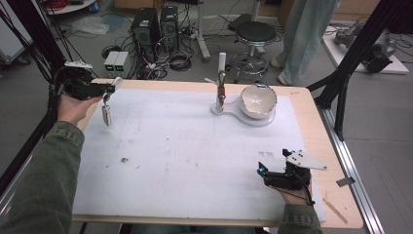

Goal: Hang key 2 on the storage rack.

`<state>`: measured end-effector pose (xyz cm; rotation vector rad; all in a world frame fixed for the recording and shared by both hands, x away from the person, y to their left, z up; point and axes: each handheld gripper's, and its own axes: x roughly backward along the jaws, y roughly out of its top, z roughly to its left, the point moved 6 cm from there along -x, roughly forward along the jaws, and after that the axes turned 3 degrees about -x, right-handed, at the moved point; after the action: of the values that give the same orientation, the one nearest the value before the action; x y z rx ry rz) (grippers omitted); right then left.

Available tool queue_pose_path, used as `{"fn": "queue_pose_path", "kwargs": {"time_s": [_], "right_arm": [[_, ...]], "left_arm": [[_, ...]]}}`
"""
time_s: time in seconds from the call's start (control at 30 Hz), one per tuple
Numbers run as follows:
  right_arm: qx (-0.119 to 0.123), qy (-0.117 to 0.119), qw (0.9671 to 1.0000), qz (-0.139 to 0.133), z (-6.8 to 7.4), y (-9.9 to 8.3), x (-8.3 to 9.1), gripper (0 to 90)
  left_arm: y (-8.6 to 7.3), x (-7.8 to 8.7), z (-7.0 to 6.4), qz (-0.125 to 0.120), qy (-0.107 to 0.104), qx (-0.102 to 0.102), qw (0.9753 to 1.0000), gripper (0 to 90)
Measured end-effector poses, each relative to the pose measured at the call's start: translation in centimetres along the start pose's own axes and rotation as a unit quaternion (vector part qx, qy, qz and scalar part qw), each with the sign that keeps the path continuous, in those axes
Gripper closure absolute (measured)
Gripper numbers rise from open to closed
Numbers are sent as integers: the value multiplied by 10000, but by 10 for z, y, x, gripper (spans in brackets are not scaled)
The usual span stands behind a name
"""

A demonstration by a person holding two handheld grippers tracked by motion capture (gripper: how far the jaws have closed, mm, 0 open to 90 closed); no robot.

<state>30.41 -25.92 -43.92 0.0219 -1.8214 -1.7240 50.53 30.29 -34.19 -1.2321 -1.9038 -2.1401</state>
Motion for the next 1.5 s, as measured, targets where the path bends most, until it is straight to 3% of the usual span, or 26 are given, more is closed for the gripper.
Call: {"fn": "queue_pose_path", "kwargs": {"time_s": [0.2, 0.73, 1.5], "right_arm": [[37, 35, 10000, -39, 1, 2, -1, 10], [10, 133, 9999, -40, 4, 2, -2, 10], [10, 180, 9998, -69, 3, 1, -2, 10]], "left_arm": [[18, 4, -11, -110, -3, -99, 9999, 750], [55, -1, -40, -343, -161, -125, 9992, 750], [91, -31, -81, -411, -308, -205, 9985, 750]]}}
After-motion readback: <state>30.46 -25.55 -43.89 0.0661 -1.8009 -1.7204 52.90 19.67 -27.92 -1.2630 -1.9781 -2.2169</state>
